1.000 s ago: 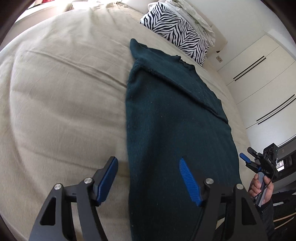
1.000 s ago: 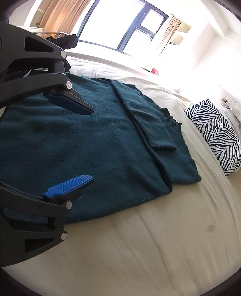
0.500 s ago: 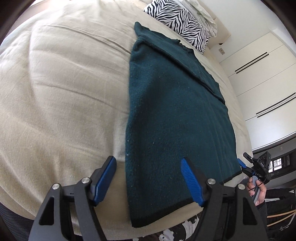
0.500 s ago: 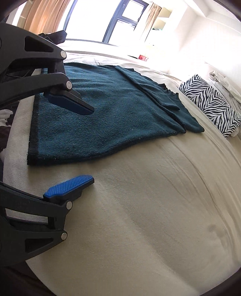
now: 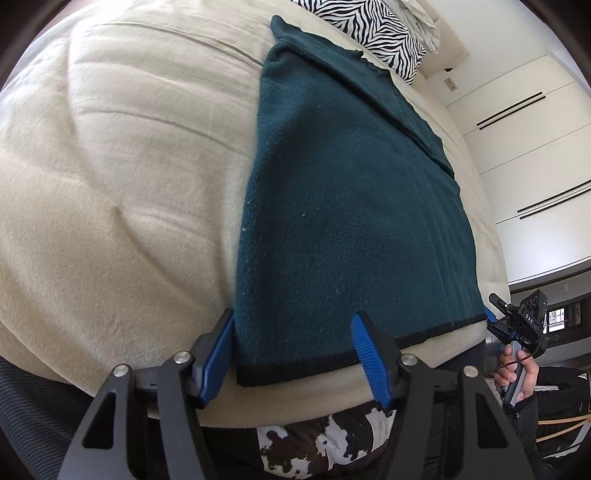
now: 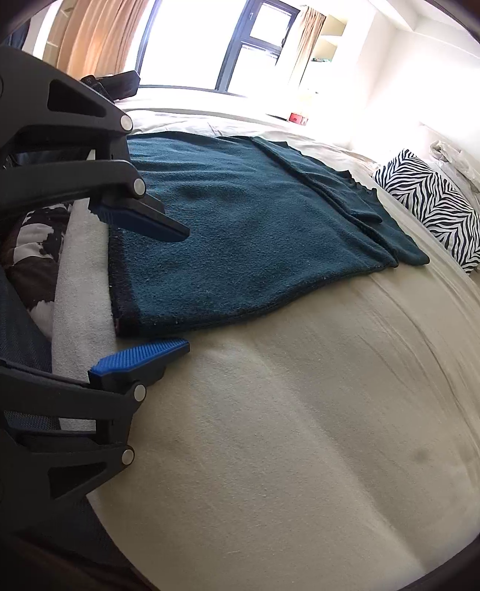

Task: Fold small clothes
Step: 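Grasp the sweater hem with both grippers and lift it toward the collar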

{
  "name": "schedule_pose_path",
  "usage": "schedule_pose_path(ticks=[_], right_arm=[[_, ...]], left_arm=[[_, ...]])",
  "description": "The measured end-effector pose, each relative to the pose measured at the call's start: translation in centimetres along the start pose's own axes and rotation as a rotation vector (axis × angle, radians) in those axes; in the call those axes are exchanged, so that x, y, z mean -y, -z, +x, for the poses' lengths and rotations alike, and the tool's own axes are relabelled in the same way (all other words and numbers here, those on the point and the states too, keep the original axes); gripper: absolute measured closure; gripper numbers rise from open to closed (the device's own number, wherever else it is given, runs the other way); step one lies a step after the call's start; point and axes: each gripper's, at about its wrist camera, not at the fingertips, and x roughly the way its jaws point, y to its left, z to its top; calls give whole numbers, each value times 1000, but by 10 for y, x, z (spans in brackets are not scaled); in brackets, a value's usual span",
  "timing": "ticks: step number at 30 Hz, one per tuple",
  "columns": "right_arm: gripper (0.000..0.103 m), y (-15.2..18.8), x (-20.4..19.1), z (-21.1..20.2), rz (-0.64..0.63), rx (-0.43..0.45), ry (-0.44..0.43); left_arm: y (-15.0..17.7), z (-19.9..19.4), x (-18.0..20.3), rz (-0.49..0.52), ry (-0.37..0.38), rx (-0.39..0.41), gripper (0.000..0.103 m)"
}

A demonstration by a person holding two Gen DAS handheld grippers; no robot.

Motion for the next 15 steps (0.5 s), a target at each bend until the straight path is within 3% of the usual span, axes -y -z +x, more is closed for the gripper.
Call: schedule_pose_path(ticks=[7, 9, 13, 15], right_arm=[[70, 4, 2, 7, 9, -49, 11], [73, 4, 4, 8, 11, -51, 11], [94, 3, 6, 10, 8, -55, 24], [96, 3, 2, 7, -19, -47, 33]], left_arm=[[3, 5, -3, -6, -16, -42, 76], [5, 7, -4, -15, -14, -54, 91], [7, 8, -3, -10, -5, -52, 96], [8, 6, -3, -13, 6, -44, 96]])
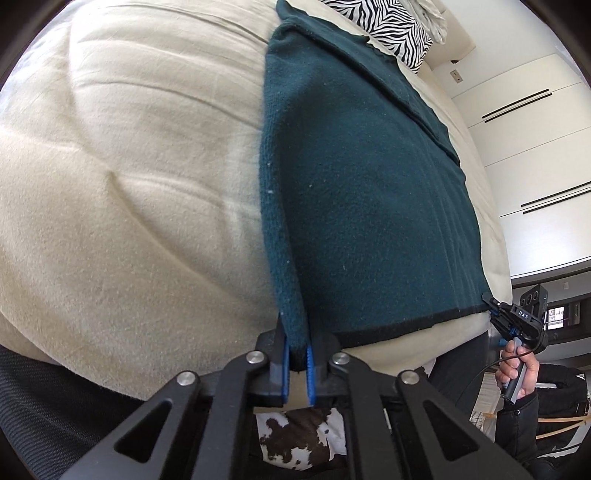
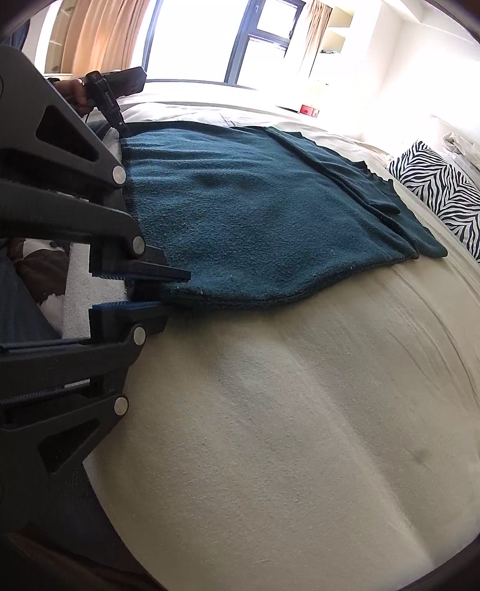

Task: Fold small clothes
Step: 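Grasp the sweater hem with both grippers and lift it toward the collar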

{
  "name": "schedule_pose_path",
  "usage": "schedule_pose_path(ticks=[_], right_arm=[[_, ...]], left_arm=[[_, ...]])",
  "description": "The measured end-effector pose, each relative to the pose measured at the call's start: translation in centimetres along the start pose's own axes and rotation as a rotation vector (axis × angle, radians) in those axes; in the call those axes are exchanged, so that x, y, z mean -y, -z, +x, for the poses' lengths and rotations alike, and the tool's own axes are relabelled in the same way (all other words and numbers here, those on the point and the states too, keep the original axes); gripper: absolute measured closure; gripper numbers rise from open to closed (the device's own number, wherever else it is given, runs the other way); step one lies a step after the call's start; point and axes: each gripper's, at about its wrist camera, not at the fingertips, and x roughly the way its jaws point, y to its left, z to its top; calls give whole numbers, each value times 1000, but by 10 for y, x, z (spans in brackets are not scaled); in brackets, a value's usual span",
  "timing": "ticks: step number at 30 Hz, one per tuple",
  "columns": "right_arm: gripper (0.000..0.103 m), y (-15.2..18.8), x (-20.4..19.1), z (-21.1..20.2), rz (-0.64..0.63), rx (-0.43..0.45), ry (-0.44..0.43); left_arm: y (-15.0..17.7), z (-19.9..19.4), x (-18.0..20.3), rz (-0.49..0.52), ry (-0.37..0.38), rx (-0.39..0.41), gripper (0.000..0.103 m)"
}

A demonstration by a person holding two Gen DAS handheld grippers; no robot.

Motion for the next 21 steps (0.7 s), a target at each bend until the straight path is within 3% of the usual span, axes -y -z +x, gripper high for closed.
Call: schedule_pose_path(ticks=[4, 14, 21], right_arm=[[97, -2, -9, -9, -23, 35, -12], [97, -36, -53, -30, -41, 120, -140], [97, -85, -85, -29, -63, 202, -163]], left_arm=[[1, -10, -7, -47, 67, 32, 97], [-29, -60, -8, -150, 359, 217, 97], [-80, -77, 16, -95, 428, 305, 97]])
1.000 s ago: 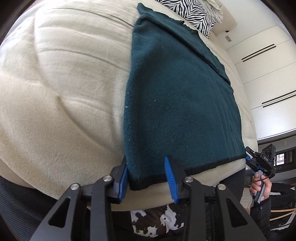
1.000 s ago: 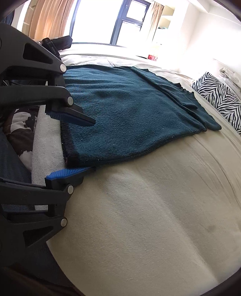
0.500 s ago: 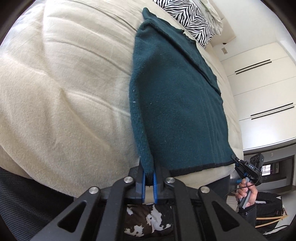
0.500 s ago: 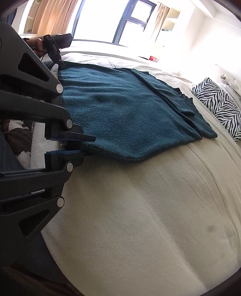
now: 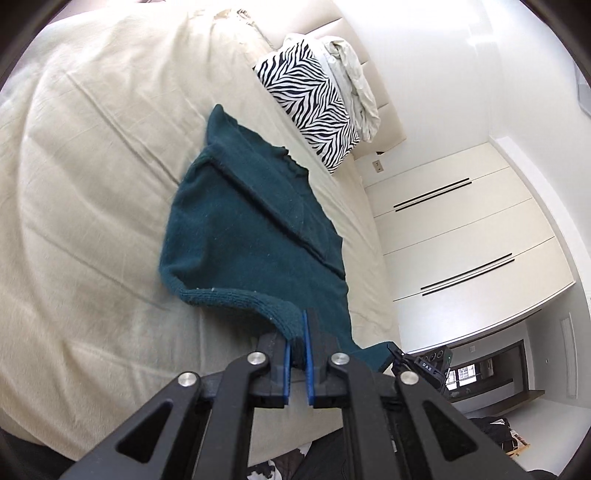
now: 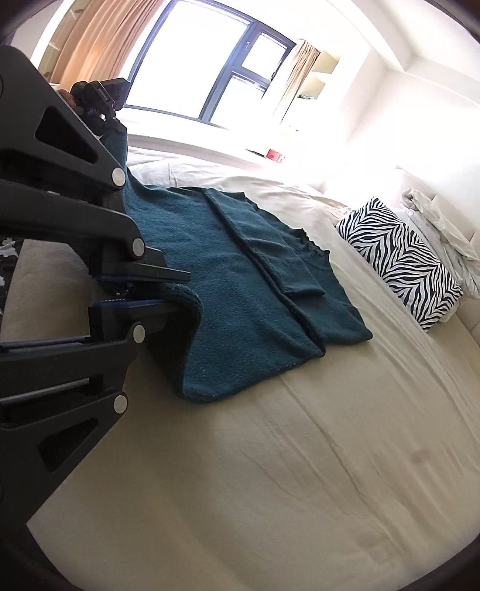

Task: Fold small clothes

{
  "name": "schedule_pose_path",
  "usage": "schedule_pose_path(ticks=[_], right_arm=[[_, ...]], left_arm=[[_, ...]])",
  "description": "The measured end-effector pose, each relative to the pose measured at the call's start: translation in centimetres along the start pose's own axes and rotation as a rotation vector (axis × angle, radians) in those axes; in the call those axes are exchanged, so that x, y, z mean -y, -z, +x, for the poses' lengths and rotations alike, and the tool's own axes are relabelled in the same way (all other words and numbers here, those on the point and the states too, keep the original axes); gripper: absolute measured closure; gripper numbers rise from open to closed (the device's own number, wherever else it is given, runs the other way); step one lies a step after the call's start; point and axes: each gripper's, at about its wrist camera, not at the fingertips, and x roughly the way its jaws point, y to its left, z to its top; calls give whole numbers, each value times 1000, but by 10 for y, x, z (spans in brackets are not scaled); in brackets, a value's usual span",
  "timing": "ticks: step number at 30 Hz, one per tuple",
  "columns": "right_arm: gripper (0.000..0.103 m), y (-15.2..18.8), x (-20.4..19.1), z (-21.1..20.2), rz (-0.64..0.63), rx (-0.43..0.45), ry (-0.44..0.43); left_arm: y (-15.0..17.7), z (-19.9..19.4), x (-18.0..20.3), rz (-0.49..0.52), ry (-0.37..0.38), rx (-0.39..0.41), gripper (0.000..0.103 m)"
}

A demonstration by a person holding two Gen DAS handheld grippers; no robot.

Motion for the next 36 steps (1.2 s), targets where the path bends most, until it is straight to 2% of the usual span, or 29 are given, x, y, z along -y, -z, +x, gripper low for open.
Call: schedule_pose_path(ticks=[6, 12, 18, 22, 27, 32, 34, 35, 36], right_arm=[[97, -51, -26, 28, -78, 43, 43], [97, -112, -36, 65, -88, 84, 68], [97, -169, -33, 117, -87, 109, 139], [97, -202, -25, 160, -92, 95, 184], [97, -233, -25, 209, -122, 84, 239], [97, -259, -13, 246, -81, 77, 267], [95, -265, -5, 263, -62, 59, 273], [93, -267, -1, 272, -57, 42, 285], [85, -268, 2, 280, -56, 23, 293]], left_arm=[[-47, 23, 11, 21, 17, 51, 97], [-101, 53, 9, -4, 31, 83, 97], [-166, 86, -15, -54, -6, 117, 97], [-204, 114, -34, -70, -46, 117, 97], [-236, 145, -54, -91, -98, 119, 97], [-257, 168, -67, -79, -168, 108, 96], [-263, 178, -72, -79, -208, 108, 91], [-265, 183, -75, -85, -215, 105, 77], [-265, 184, -77, -91, -225, 111, 62]])
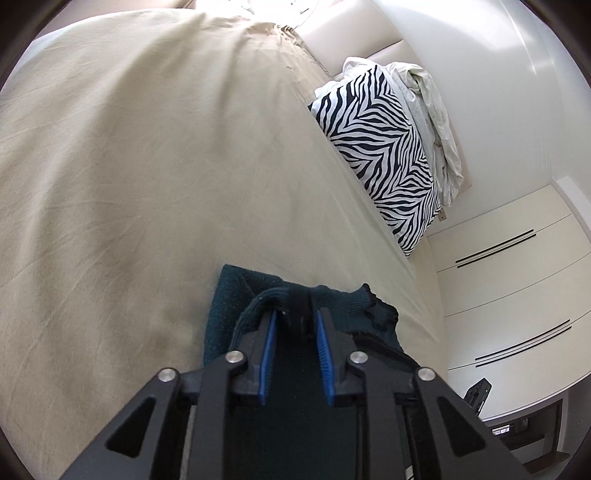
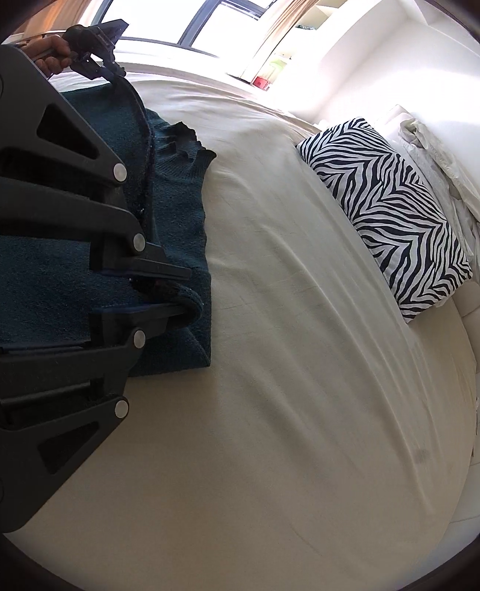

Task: Fold small clothes

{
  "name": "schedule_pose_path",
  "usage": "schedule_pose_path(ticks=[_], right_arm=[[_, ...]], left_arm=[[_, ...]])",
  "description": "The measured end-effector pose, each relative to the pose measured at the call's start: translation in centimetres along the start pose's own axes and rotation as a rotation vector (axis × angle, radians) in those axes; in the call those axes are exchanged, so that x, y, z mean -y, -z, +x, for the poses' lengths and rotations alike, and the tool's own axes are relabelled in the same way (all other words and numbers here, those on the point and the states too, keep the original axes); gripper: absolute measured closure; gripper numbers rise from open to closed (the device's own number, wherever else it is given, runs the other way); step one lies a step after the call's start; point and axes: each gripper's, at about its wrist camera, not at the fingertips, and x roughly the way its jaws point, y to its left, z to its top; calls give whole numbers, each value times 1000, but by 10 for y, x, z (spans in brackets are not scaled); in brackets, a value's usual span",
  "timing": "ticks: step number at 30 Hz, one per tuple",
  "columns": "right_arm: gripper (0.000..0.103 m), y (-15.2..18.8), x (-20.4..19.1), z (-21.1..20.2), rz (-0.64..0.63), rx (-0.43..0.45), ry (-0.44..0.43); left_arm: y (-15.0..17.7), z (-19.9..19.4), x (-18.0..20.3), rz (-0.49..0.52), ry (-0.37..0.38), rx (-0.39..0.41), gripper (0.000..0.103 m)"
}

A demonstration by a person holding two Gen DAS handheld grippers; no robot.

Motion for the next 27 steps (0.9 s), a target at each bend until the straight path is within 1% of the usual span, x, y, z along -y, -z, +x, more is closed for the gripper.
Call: schedule_pose_path(ticks=[1, 2, 3, 4, 6, 9, 11, 13, 15, 16, 18, 20, 21, 23, 24, 26, 27], right_arm=[[70, 0, 1, 6, -3, -13, 1], [63, 1, 1, 8, -7, -12, -7], [47, 3, 2, 5, -12, 4, -10], [43, 4, 2, 2, -19, 25, -3], [43, 9, 4, -6, -37, 42, -2], [43, 22, 12, -21, -17, 33, -12], [43, 38, 14, -34, -38, 27, -5], [43, 56, 11, -44, -98, 20, 24], [43, 77, 8, -55, -157, 22, 32], [43, 87, 8, -60, -178, 21, 42], [43, 107, 9, -70, -205, 25, 47], [44, 121, 13, -76, -211, 19, 48], [45, 127, 15, -77, -211, 10, 51], [51, 135, 19, -77, -210, -4, 63], [58, 138, 21, -78, -208, -4, 71], [65, 141, 24, -81, -201, 0, 69], [70, 142, 25, -82, -203, -2, 71]], left_arm=[[1, 0, -1, -4, -11, 10, 54], [3, -2, -2, -4, -12, 21, 44], [6, -4, -4, -3, -11, 24, 38], [9, -5, -5, 1, -18, 21, 37], [16, -9, -8, 8, -27, 12, 37], [31, -22, -11, 20, -18, 19, 37], [45, -31, -10, 53, -32, 25, 37], [62, -37, -11, 94, -51, 12, 37], [78, -43, -14, 123, -73, 3, 37], [85, -46, -17, 128, -79, 1, 37], [96, -53, -23, 130, -68, 8, 38], [103, -57, -25, 137, -71, 14, 40], [106, -59, -26, 143, -75, 12, 43], [110, -59, -23, 167, -91, 9, 48], [111, -60, -21, 184, -106, 9, 52], [116, -61, -19, 216, -132, 13, 56], [117, -61, -18, 228, -141, 12, 57]])
